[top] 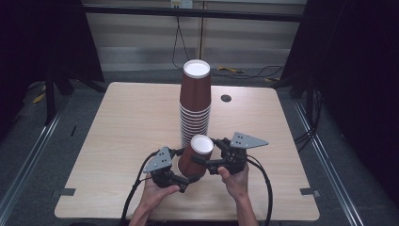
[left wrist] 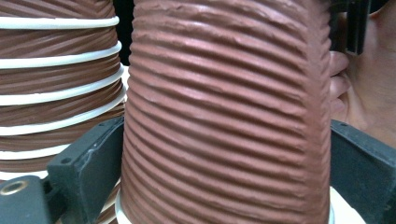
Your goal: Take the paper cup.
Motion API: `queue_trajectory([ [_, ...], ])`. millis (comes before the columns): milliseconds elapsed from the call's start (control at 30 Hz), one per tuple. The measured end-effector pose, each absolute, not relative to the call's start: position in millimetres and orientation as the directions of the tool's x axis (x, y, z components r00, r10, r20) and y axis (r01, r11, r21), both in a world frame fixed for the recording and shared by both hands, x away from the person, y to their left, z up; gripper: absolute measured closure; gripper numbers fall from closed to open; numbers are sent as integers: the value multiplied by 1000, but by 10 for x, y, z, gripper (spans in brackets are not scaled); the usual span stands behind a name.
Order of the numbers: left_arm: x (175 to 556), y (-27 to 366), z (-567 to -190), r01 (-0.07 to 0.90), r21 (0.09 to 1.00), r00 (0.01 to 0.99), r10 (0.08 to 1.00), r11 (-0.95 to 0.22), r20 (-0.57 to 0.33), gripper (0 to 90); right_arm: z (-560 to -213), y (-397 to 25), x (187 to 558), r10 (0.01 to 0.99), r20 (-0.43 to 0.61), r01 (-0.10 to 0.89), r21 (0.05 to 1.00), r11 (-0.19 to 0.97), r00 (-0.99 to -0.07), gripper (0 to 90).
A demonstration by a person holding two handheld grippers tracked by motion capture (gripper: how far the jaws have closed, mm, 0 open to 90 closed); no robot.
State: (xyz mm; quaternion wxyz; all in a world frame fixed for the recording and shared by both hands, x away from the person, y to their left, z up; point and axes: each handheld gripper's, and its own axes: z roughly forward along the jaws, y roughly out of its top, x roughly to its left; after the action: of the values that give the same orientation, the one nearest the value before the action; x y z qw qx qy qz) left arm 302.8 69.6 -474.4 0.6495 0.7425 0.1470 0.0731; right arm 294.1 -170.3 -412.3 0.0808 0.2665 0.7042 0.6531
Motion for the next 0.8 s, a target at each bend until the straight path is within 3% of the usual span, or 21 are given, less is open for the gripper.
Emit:
queue_trajectory([
  [200,3046,637,-4722,112,987,950,304,-117,-72,49,-4125,-1695,2934,476,235,269,963,3,-847,238],
  [600,3044,639,-4670,103,981,956,289,-162,-53,125,-4131,-1688,2934,462,236,266,964,-1,-855,217],
  [633,3048,650,-4670,111,980,957,285,-162,-61,127,-4134,-1684,2934,463,234,268,963,8,-855,166],
  [800,3044,676,-4668,108,980,956,287,-169,-55,132,-4137,-1689,2927,464,244,279,960,7,-851,134],
])
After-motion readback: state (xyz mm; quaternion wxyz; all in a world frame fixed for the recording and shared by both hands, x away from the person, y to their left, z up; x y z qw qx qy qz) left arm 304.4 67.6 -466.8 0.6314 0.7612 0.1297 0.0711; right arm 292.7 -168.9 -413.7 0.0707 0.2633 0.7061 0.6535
